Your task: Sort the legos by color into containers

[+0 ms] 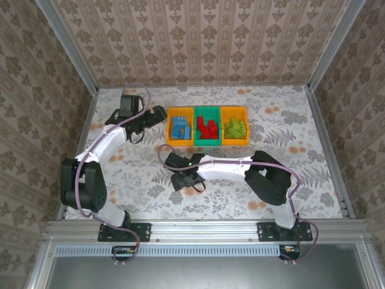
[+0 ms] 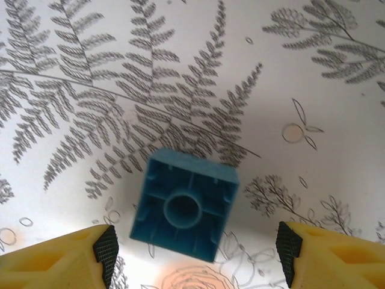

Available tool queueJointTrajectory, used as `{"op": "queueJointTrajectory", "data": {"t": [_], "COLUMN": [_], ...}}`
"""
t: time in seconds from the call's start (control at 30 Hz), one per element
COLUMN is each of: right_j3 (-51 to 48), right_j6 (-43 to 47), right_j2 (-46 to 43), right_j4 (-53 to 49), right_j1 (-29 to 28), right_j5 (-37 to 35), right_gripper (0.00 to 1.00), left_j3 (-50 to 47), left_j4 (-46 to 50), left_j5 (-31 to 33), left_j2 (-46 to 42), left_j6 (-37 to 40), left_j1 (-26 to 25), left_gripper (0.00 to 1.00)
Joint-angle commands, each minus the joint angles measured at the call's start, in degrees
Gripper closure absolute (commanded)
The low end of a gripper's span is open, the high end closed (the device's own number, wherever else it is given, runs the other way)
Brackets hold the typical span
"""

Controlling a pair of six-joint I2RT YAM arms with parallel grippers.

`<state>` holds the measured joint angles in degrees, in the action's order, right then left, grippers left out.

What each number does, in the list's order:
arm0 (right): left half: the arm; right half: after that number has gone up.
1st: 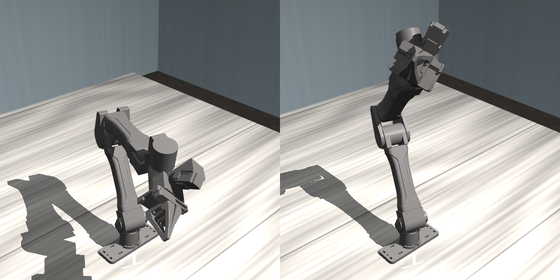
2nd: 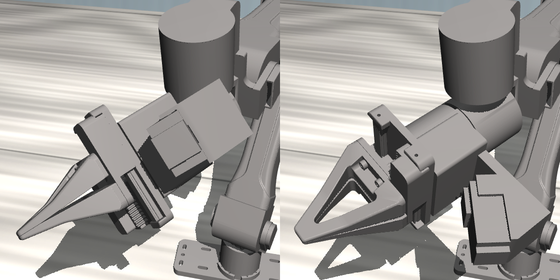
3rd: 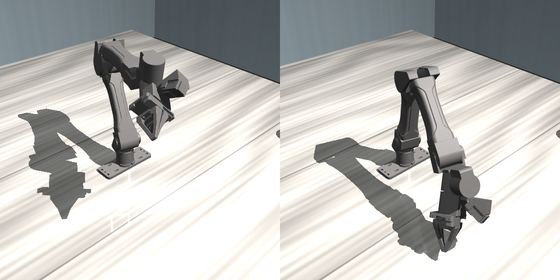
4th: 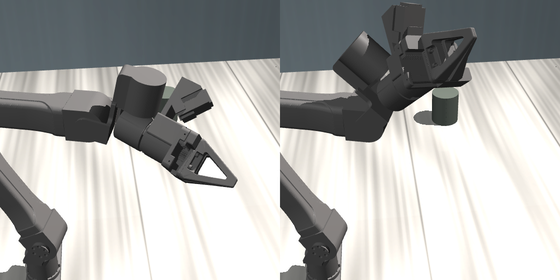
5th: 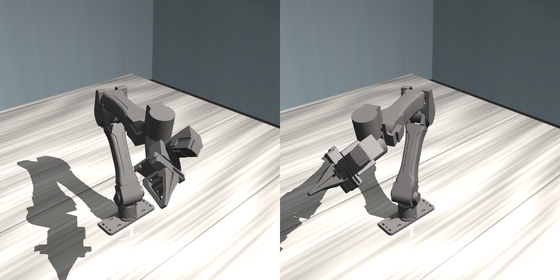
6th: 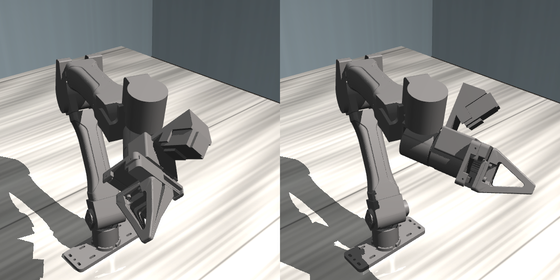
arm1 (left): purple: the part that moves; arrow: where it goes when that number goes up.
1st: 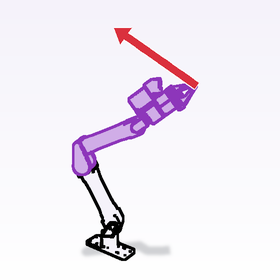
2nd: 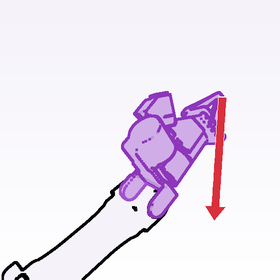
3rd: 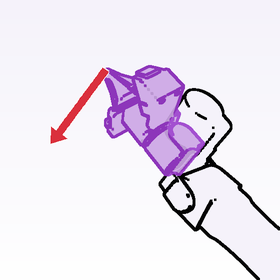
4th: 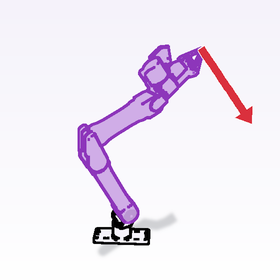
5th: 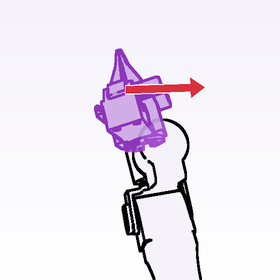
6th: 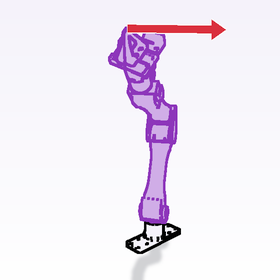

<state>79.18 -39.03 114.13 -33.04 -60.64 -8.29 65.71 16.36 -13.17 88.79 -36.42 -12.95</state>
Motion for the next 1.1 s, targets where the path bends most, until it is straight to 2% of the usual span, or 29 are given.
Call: {"op": "queueJointTrajectory", "data": {"t": [0.0, 0.2, 0.33, 0.5, 0.57, 0.73, 0.87, 0.97, 1.07], "right_j3": [2.70, 4.77, 5.98, 7.90, 8.56, 10.37, 10.51, 10.23, 9.22], "right_j6": [0.04, 0.68, 0.92, 1.58, 2.07, 4.05, 4.88, 5.63, 4.27], "right_j2": [2.18, 4.16, 5.02, 4.80, 4.51, 3.05, 0.13, -2.18, -3.83], "right_j4": [-2.91, -4.56, -5.93, -7.02, -7.49, -9.08, -6.74, -2.04, 5.91], "right_j1": [0.02, 0.09, 0.09, 0.13, 0.17, 1.17, 4.41, 8.49, 13.36], "right_j5": [-1.10, -1.19, -1.84, -3.32, -4.11, -5.40, -3.77, 0.08, 7.83], "right_gripper": [0.28, 0.37, 0.48, 0.68, 0.72, 0.74, 0.75, 0.74, 0.74], "left_j3": [-1.87, -3.88, -4.54, -5.15, -5.44, -6.59, -7.91, -9.06, -10.34], "left_j4": [-1.29, -1.60, -1.90, -2.19, -2.12, -1.86, -1.68, -1.28, -0.59], "left_j5": [0.78, 0.76, 0.59, 0.83, 0.97, 1.47, 2.16, 2.75, 3.41], "left_j2": [-2.34, -3.57, -3.80, -3.82, -3.94, -4.59, -5.97, -7.28, -8.88], "left_j6": [0.56, 1.35, 1.71, 2.11, 2.29, 3.24, 5.31, 7.27, 8.81], "left_j1": [0.97, 1.43, 1.53, 1.73, 1.85, 2.14, 2.18, 2.29, 2.24], "left_gripper": [0.00, 0.00, 0.00, 0.00, 0.00, 0.00, 0.00, 0.00, 0.00]}}
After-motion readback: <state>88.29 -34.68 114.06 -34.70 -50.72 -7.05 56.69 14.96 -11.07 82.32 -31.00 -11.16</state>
